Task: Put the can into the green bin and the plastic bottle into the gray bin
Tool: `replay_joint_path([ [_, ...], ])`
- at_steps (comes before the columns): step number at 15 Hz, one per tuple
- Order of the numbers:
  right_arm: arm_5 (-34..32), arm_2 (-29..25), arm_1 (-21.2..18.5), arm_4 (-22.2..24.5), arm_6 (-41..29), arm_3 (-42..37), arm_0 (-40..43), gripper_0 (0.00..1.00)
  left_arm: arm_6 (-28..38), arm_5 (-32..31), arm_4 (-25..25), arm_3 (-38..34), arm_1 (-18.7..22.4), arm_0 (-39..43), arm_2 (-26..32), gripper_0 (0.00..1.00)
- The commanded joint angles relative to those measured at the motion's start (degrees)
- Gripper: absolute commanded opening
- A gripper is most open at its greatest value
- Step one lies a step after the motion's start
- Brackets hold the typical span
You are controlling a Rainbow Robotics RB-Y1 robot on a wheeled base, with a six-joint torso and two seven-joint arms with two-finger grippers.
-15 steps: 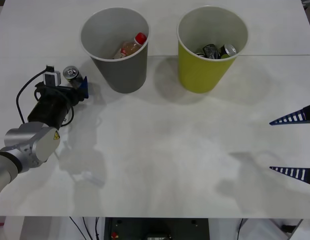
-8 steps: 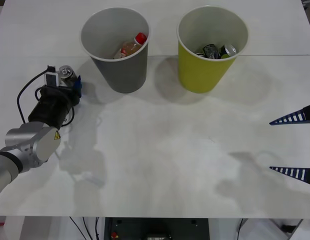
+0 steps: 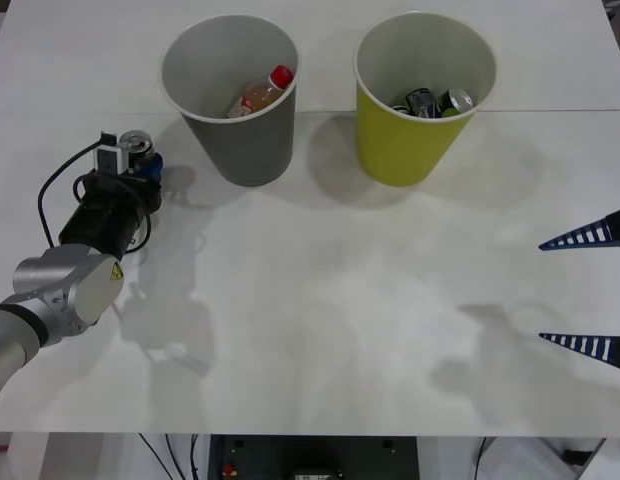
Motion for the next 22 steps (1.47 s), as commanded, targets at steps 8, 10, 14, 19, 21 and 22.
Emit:
replay_joint_path([
  [8, 0.0, 0.0, 0.0, 0.0, 0.0, 0.0, 0.0, 1.0, -8.4, -37.9, -1.7, -41.9, 6.1, 23.0, 21.4, 0.0],
  [10, 0.0, 0.0, 0.0, 0.0, 0.0, 0.0, 0.0, 1.0, -8.0, -50.2, -2.9, -51.3, 9.4, 26.4, 24.6, 0.0],
  [14, 0.0, 0.0, 0.0, 0.0, 0.0, 0.0, 0.0, 1.0, -6.7, -68.0, -3.3, -63.8, 16.8, 26.9, 26.9, 0.0],
  [19, 0.0, 0.0, 0.0, 0.0, 0.0, 0.0, 0.0, 1.0, -6.3, -88.4, 0.8, -79.0, 18.0, 24.8, 32.1, 0.0],
  [21, 0.0, 0.0, 0.0, 0.0, 0.0, 0.0, 0.0, 1.0, -6.4, -94.2, 5.7, -81.5, 18.9, 21.4, 32.9, 0.0],
  [22, 0.0, 0.0, 0.0, 0.0, 0.0, 0.0, 0.0, 1.0, -6.6, -96.2, 7.6, -81.8, 19.3, 19.7, 33.1, 0.0],
])
